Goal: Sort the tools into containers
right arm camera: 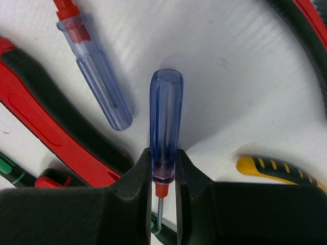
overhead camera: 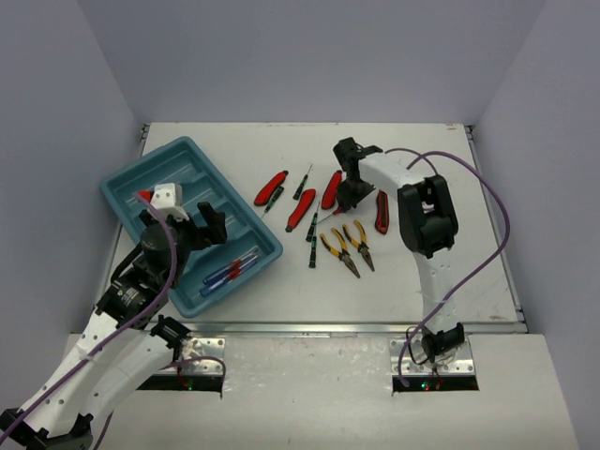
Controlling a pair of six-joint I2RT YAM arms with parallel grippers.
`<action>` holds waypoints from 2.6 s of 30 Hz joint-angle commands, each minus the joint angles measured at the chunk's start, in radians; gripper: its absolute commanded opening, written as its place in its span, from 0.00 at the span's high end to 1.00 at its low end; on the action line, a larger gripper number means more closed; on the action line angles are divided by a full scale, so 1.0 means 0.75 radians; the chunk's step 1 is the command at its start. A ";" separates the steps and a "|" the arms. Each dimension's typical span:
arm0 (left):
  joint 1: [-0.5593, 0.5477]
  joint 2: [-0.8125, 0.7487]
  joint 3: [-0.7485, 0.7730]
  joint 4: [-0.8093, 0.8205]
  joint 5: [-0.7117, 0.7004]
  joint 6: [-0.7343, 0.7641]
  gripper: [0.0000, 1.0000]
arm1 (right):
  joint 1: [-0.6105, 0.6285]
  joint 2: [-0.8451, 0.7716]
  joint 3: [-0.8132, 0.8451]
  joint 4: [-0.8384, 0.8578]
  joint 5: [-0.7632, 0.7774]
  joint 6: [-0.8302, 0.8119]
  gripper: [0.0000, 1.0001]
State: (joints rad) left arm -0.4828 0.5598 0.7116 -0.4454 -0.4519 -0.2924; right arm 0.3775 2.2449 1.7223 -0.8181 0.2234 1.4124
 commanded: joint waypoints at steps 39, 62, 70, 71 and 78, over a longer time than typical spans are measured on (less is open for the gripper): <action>0.028 -0.330 0.017 -0.024 -0.460 -0.147 0.00 | 0.964 -0.297 -0.141 0.466 0.088 0.484 0.81; 0.028 -0.168 0.012 0.017 -0.279 -0.055 0.00 | 0.407 -0.689 -0.407 0.360 0.123 0.031 0.29; 0.028 -0.005 0.033 -0.002 -0.181 -0.026 0.00 | 0.075 -0.309 -0.038 0.012 0.350 -0.289 0.37; 0.028 -0.001 0.031 0.000 -0.175 -0.024 0.00 | 0.062 -0.292 0.013 -0.009 0.374 -0.298 0.38; 0.030 0.011 0.029 0.009 -0.129 -0.013 0.00 | 0.034 -0.018 0.284 -0.038 0.547 -0.452 0.39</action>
State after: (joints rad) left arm -0.4702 0.5762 0.7120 -0.4722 -0.5813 -0.3189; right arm 0.4072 2.1732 1.8287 -0.7888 0.4975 1.1699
